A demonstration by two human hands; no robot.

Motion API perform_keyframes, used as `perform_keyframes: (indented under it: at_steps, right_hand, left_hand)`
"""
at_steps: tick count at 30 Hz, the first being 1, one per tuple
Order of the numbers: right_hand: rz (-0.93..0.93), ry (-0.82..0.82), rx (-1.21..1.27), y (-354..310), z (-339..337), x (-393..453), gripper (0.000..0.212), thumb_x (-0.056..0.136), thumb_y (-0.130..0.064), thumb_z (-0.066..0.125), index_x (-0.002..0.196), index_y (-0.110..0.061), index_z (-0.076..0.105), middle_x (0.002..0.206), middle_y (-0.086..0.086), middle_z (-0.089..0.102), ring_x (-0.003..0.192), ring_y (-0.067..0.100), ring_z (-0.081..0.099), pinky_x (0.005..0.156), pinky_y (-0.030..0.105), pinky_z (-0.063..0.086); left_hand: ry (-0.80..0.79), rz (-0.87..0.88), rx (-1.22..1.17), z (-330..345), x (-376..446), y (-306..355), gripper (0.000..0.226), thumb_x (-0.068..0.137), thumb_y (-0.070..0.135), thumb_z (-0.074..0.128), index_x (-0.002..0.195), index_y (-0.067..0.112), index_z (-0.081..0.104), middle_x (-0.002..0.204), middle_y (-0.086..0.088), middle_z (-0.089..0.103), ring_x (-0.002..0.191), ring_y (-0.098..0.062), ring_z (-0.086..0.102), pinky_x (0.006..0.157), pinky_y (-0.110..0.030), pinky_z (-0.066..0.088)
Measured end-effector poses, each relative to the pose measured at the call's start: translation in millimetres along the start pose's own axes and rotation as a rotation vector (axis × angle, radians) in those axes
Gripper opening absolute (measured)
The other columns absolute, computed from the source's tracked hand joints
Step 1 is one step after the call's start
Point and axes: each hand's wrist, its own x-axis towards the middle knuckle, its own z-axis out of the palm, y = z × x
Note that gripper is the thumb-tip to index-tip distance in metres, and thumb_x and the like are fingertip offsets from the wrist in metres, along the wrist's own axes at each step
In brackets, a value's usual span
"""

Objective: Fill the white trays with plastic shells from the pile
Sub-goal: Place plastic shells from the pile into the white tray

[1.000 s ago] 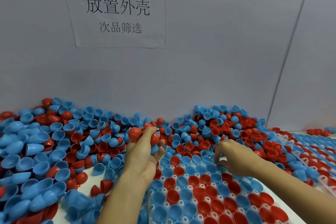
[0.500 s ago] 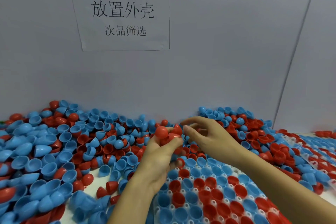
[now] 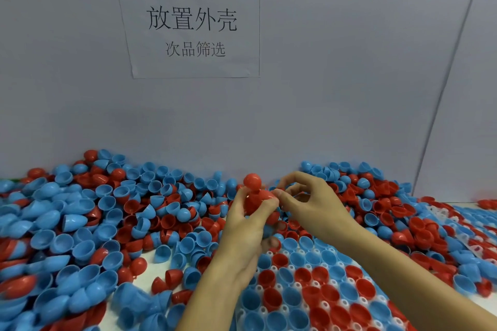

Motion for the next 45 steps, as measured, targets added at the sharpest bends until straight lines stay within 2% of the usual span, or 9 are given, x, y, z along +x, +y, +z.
perform_keyframes:
  at_steps: [4,8,16,27,33,35,38,42,45]
  right_hand:
    - [-0.103,-0.052,-0.136,-3,4,-3,0.010,0.090,-0.024,0.071,0.081,-0.024,0.068,0.072,-0.001,0.068,0.059,0.010,0.062,0.057,0.018,0.052]
    - [-0.111,-0.022,-0.124,-3,5,-4,0.013,0.091,-0.022,0.071,0.078,-0.021,0.067,0.073,-0.009,0.071,0.067,0.003,0.069,0.058,0.011,0.050]
    - [-0.074,0.015,-0.093,-3,5,-5,0.014,0.090,-0.025,0.071,0.079,-0.020,0.067,0.072,-0.006,0.072,0.065,0.009,0.070,0.059,0.015,0.053]
    - [-0.058,0.049,-0.008,-6,13,-7,0.019,0.089,-0.034,0.071,0.078,-0.019,0.067,0.068,-0.004,0.070,0.056,0.005,0.062,0.056,0.014,0.048]
    - [-0.142,-0.008,-0.058,-8,16,-7,0.045,0.102,-0.037,0.046,0.074,-0.008,0.068,0.049,-0.010,0.054,0.044,0.001,0.046,0.048,0.013,0.040]
    - [-0.164,0.000,-0.135,-5,14,-5,0.042,0.103,-0.034,0.045,0.074,-0.010,0.064,0.047,-0.009,0.051,0.042,0.003,0.043,0.047,0.017,0.039]
    - [-0.224,-0.013,-0.233,-3,10,-2,0.011,0.099,-0.022,0.056,0.091,-0.029,0.054,0.058,-0.004,0.065,0.045,0.006,0.056,0.048,0.018,0.046]
    - [-0.273,-0.115,-0.487,0,3,0,0.027,0.095,-0.017,0.062,0.117,-0.032,0.056,0.072,-0.012,0.069,0.062,0.003,0.066,0.059,0.018,0.056]
    - [-0.242,-0.158,-0.534,2,-2,4,0.025,0.095,-0.010,0.061,0.117,-0.021,0.066,0.072,-0.006,0.071,0.060,0.002,0.066,0.060,0.015,0.055]
  left_hand:
    - [0.053,-0.008,-0.021,0,2,0,0.029,0.092,0.035,0.069,0.121,0.032,0.064,0.103,-0.007,0.076,0.079,-0.022,0.075,0.054,-0.027,0.053]
    - [0.054,0.012,-0.050,-2,4,-1,0.012,0.097,0.024,0.062,0.100,0.030,0.072,0.094,-0.005,0.076,0.079,-0.022,0.073,0.058,-0.030,0.054]
    - [0.060,-0.036,-0.181,-6,5,-3,0.014,0.093,0.016,0.058,0.103,0.020,0.067,0.091,-0.008,0.071,0.069,-0.015,0.067,0.052,-0.026,0.051]
    - [0.132,-0.004,-0.306,-1,7,-9,0.031,0.098,0.027,0.054,0.126,0.015,0.062,0.099,-0.014,0.074,0.072,-0.020,0.072,0.049,-0.026,0.051]
    - [0.156,0.035,-0.261,0,5,-9,0.021,0.102,0.027,0.050,0.120,0.026,0.062,0.093,-0.010,0.076,0.070,-0.017,0.072,0.054,-0.028,0.054]
    - [0.163,0.035,-0.243,1,4,-8,0.019,0.103,0.028,0.051,0.117,0.030,0.063,0.097,-0.011,0.076,0.072,-0.018,0.073,0.054,-0.028,0.055]
    - [0.143,0.016,-0.214,2,4,-8,0.017,0.103,0.028,0.052,0.113,0.031,0.065,0.100,-0.011,0.076,0.080,-0.023,0.075,0.057,-0.031,0.057]
    - [0.095,-0.002,-0.137,0,5,-9,0.018,0.104,0.027,0.052,0.108,0.034,0.067,0.091,-0.008,0.077,0.072,-0.020,0.074,0.061,-0.033,0.056]
    - [0.072,-0.015,-0.088,0,6,-11,0.019,0.103,0.025,0.052,0.108,0.033,0.068,0.094,-0.012,0.076,0.072,-0.023,0.071,0.076,-0.048,0.052]
